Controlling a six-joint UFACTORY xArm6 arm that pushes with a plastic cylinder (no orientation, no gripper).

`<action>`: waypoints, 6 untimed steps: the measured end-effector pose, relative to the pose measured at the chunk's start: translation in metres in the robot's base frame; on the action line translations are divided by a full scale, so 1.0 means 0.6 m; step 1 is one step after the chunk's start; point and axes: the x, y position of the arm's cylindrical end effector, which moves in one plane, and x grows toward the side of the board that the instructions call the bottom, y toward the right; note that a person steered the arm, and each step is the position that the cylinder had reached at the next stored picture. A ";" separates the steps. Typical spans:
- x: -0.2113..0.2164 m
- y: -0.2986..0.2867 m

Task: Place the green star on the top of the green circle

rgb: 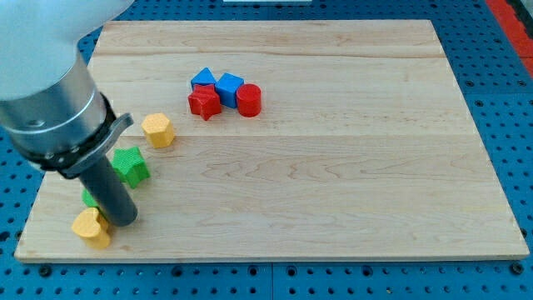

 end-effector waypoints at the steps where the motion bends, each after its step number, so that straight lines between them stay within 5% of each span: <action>1: -0.031 0.000; 6: -0.112 -0.002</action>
